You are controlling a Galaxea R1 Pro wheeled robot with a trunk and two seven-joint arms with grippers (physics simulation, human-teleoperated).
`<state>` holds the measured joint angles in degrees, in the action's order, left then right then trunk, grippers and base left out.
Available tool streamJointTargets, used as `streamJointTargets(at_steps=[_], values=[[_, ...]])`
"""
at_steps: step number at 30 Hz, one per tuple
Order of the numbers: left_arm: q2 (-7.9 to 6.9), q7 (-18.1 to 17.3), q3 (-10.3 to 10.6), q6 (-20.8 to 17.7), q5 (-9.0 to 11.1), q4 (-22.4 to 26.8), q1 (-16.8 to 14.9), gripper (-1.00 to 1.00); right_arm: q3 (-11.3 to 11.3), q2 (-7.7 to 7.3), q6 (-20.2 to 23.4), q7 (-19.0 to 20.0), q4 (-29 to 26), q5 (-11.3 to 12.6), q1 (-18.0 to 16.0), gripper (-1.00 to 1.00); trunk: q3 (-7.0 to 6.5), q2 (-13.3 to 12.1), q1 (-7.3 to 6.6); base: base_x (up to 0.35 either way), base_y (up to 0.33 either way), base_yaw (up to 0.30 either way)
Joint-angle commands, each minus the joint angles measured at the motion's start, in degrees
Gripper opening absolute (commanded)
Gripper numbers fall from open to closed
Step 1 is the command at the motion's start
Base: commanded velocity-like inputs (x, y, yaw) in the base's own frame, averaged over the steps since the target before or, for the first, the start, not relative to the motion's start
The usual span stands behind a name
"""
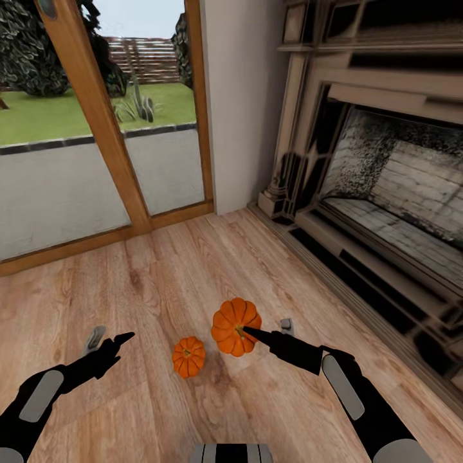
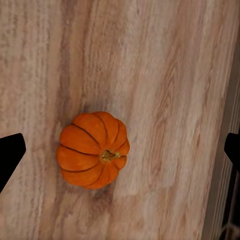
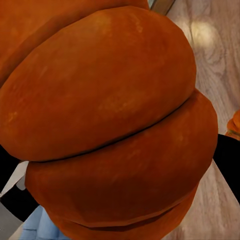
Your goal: Place each of the two pumpkins and all three candles from the living room inside a cabinet in the living room (use any cabinet), then make sure every cabinet is closed, and position the cauldron so it is next to a table in the living room.
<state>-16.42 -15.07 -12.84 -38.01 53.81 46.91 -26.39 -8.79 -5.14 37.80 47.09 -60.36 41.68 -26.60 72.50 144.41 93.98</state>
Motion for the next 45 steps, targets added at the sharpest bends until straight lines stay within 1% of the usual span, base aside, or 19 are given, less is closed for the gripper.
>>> streamJointTargets(at_steps=[1, 7, 14, 20, 27, 33, 40, 45], values=[[0.07, -0.16, -0.17, -0.23, 0.04, -0.03, -0.04, 1.00, -0.09, -0.05, 0.45, -0.08, 0.03, 0.58, -0.03, -1.00, 0.04, 0.02, -0.01, 0.000, 0.000, 0.000], [0.16, -0.22, -0.09, 0.11, 0.00, 0.00, -0.06, 1.00, 0.01, -0.05, 0.44, -0.27, 0.35, 0.82, -0.03, -1.00, -0.08, 0.02, -0.01, 0.000, 0.010, -0.040], [0.07, -0.23, -0.08, 0.13, 0.00, 0.04, -0.06, 1.00, 0.09, -0.05, 0.21, -0.34, 0.88, 0.89, -0.03, -1.00, -0.41, 0.02, -0.01, 0.049, 0.158, -0.230], [-0.02, -0.30, -0.06, 0.11, -0.02, 0.38, -0.06, 1.00, 0.09, -0.05, 0.07, -0.58, 0.97, 0.86, -0.03, -1.00, -0.65, 0.02, -0.01, 0.018, 0.051, -0.228], [-0.17, -0.31, -0.13, 0.05, 0.00, 0.06, -0.06, 1.00, 0.09, -0.03, 0.00, -0.68, 0.95, 0.86, -0.03, -1.00, -0.68, 0.02, -0.01, 0.066, 0.092, -0.025], [-0.24, -0.27, -0.16, 0.08, -0.01, -0.06, -0.06, 1.00, 0.08, -0.04, -0.01, -0.68, 0.95, 0.86, -0.03, -1.00, -0.68, 0.02, -0.01, 0.180, 0.146, -0.001], [-0.28, -0.28, -0.16, 0.12, -0.02, -0.07, -0.06, 1.00, 0.09, -0.05, -0.01, -0.68, 0.95, 0.86, -0.03, -1.00, -0.68, 0.02, -0.01, 0.047, -0.168, 0.000], [-0.21, -0.31, -0.22, 0.11, 0.05, 0.06, -0.06, 1.00, 0.09, -0.05, -0.01, -0.68, 0.97, 0.86, -0.03, -1.00, -0.68, 0.02, -0.01, 0.002, -0.044, 0.000]])
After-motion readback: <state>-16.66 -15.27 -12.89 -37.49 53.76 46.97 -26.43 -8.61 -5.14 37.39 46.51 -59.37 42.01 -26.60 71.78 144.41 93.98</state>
